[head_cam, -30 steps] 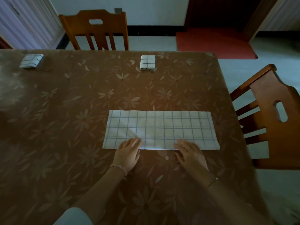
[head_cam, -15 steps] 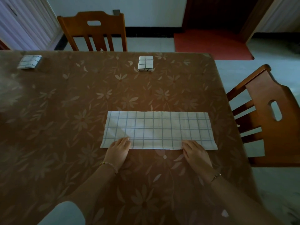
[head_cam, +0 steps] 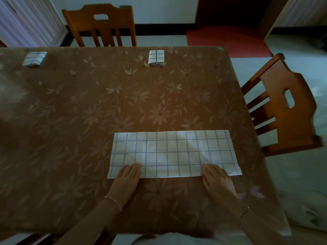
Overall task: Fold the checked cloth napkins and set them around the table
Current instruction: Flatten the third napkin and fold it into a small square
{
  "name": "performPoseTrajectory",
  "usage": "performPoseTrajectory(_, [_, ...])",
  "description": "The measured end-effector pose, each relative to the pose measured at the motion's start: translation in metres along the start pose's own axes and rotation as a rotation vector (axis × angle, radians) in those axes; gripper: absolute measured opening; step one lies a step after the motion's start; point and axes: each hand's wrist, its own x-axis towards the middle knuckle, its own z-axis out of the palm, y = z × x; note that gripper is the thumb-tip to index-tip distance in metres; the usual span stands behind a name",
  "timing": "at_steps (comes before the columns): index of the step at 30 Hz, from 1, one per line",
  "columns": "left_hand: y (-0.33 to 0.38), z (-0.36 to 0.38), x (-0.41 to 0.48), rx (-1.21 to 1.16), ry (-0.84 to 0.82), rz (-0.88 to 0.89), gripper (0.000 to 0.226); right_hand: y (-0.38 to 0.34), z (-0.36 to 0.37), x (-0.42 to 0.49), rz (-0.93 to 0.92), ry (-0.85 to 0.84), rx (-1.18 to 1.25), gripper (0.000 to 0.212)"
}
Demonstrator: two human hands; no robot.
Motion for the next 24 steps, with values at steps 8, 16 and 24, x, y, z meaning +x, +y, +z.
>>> performPoseTrajectory(8, [0.011, -0.007, -0.041, 0.0, -0.097, 0.065, 0.063, -0.017, -0.015, -0.042, -0.017, -0.067, 0.045, 0.028])
performPoseTrajectory(16, [0.005, -0.028, -0.031, -0.018, -0.061, 0.109, 0.029, -0.017, -0.027, -0.038, 0.017, -0.194, 0.049, 0.036])
performPoseTrajectory(24, [0.002, -0.05, -0.002, -0.107, -0.468, -0.205, 0.042, -0.01, -0.045, 0.004, 0.174, -0.381, 0.101, 0.005])
